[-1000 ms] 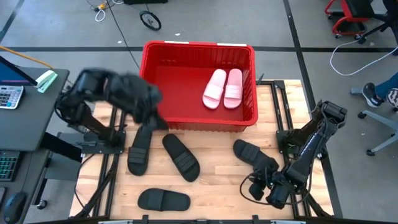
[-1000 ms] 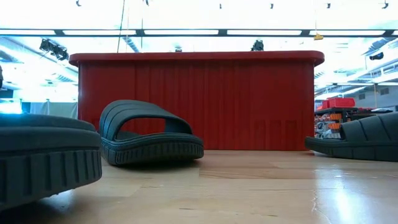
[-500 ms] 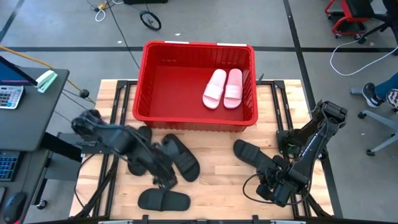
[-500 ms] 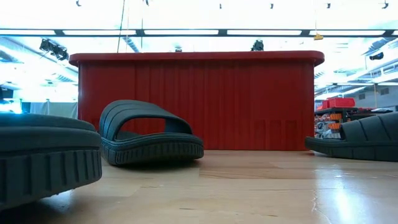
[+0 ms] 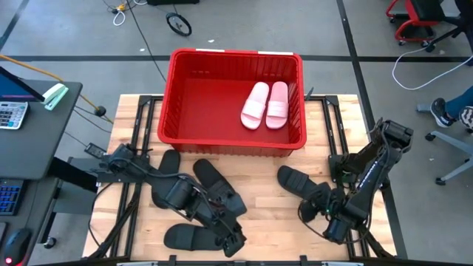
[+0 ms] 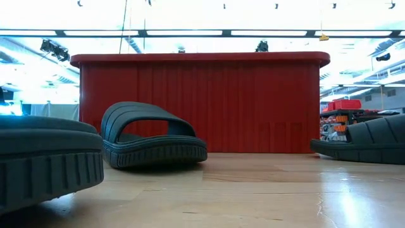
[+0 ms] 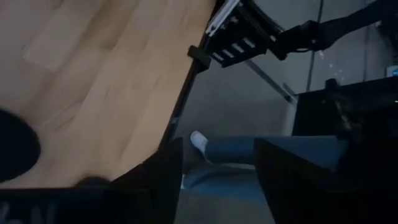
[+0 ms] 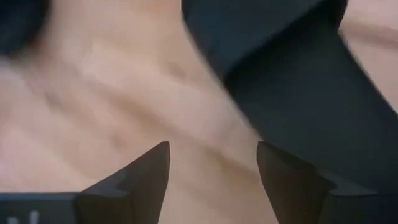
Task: Pick and place slides into bin
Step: Put the black slide into the red bin
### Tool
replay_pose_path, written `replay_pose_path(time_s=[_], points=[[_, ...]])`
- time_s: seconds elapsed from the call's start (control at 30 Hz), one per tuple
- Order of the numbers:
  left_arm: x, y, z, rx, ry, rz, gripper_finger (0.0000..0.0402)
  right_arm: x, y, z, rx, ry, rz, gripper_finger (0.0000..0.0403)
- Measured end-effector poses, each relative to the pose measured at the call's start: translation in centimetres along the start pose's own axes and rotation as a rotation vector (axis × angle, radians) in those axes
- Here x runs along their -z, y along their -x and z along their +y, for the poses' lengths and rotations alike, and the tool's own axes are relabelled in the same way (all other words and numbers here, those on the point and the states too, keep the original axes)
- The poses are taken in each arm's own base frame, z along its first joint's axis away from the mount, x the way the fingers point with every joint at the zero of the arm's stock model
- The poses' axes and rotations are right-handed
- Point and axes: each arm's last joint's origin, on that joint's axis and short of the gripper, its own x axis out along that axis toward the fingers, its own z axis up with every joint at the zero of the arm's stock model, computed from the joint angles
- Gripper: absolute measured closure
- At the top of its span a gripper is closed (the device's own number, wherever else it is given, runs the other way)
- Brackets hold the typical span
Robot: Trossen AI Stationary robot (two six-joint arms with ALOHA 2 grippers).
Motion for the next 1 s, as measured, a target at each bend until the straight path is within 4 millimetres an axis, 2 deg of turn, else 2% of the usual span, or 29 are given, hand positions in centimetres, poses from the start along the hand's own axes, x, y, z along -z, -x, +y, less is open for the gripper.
replay_pose_path(time_s=[0.23, 0.5, 0.7, 0.83, 1.0], points=[[0.1, -0.1, -0.1, 0.011, -0.063, 0.020, 0.0215, -0.3, -1.9, -1.7, -0.015, -0.014, -0.092, 0.0161], [0.4, -0.1, -0.2, 0.056, -0.178, 0.086, 0.0212, -0.3, -3.6, -0.9, -0.176, -0.093, -0.139, 0.0166], [0.7, 0.0, -0.4, 0.067, -0.287, 0.091, 0.0221, -1.8, -5.2, -0.7, -0.114, -0.039, -0.185, 0.0171], [0.8, 0.0, -0.4, 0.077, -0.368, 0.098, 0.0227, -2.8, -6.4, -1.2, -0.067, -0.122, -0.202, 0.0175], [0.5, 0.0, -0.3, 0.079, -0.367, 0.100, 0.0228, -3.2, -8.0, -1.6, -0.095, -0.204, -0.197, 0.0188]])
